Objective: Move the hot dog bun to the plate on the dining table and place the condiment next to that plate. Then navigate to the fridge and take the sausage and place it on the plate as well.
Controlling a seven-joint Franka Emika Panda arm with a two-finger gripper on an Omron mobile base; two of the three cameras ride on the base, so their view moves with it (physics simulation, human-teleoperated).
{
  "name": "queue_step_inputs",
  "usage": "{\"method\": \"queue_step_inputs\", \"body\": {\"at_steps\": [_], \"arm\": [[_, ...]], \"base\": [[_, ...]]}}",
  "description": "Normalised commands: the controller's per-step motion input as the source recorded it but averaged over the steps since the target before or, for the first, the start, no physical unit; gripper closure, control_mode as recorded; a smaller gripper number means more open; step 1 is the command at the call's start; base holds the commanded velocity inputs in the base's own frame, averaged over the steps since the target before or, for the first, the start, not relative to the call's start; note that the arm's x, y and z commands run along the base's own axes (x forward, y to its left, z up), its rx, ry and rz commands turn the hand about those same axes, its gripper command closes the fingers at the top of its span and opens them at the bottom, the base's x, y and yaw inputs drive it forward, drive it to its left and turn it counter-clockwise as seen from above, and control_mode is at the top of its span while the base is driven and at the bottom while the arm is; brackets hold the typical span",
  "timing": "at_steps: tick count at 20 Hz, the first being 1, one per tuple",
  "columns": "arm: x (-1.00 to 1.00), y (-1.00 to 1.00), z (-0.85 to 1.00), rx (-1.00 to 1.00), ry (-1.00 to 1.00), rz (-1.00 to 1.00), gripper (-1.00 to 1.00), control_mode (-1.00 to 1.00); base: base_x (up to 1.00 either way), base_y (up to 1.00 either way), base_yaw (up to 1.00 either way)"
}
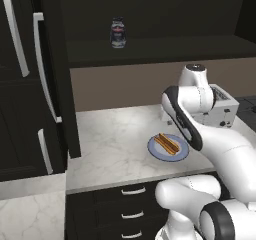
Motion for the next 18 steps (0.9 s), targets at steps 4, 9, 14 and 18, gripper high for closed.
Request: {"method": "queue_step_inputs", "body": {"at_steps": [4,9,14,18], "arm": [[0.15,0.00,-0.63,-0.04,0.00,0.01,-1.00,-1.00],[0.29,-0.01,-0.48,0.00,0.00,0.00,-1.00,-1.00],[0.36,-0.05,-0.53,0.00,0.01,0.00,-1.00,-1.00],[0.32,-0.03,-0.57,0.00,0.02,0.00,-1.00,-1.00]], "base": [[0.00,0.00,0.00],[0.00,0.00,0.00],[0.00,0.00,0.00],[0.00,0.00,0.00]]}}
